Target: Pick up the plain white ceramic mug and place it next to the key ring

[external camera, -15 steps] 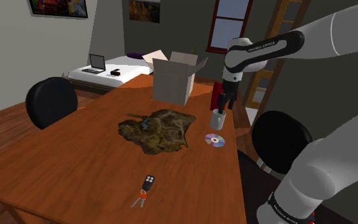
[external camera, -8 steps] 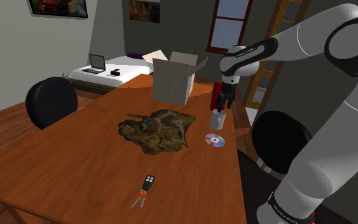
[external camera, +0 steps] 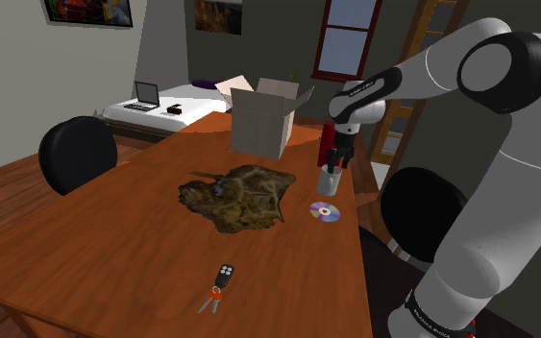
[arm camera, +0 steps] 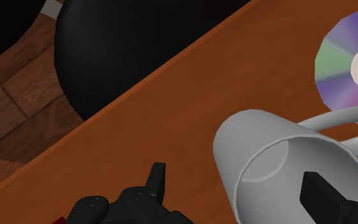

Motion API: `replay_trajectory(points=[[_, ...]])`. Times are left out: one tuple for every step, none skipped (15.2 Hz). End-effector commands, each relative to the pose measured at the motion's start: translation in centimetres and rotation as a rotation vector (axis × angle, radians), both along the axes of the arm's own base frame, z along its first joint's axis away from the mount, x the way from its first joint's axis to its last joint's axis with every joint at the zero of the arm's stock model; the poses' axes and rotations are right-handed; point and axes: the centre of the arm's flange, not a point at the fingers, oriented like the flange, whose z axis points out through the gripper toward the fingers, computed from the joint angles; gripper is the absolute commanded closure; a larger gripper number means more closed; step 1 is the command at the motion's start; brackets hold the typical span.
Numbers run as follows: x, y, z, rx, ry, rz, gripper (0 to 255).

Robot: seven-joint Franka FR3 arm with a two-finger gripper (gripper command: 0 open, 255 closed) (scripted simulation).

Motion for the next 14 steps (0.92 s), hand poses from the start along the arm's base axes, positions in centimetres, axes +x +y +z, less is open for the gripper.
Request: replay_trajectory(points=[[-0.05,0.10,-1.07,0.000,0.000,0.000,0],[-0.11,0.13,-1.90,0.000,0.000,0.000,0],[-0.12,0.13,-1.90,0.000,0.000,0.000,0],[-0.11,0.13,-1.90,0.000,0.000,0.000,0],[-0.11,0.13,-1.90,0.000,0.000,0.000,0],[-0.11,0.13,-1.90,0.000,0.000,0.000,0],[-0.11,0.13,-1.90,0.000,0.000,0.000,0],[-0.11,0.13,-1.90,0.000,0.000,0.000,0],[-0.11,0.13,-1.90,0.000,0.000,0.000,0],[-0.11,0.13,-1.90,0.000,0.000,0.000,0],[-0.11,0.13,-1.90,0.000,0.000,0.000,255],[-0.11,0.13,-1.90,0.000,0.000,0.000,255],[-0.11,0.13,-1.90,0.000,0.000,0.000,255],[-0.11,0.13,-1.90,0.000,0.000,0.000,255]])
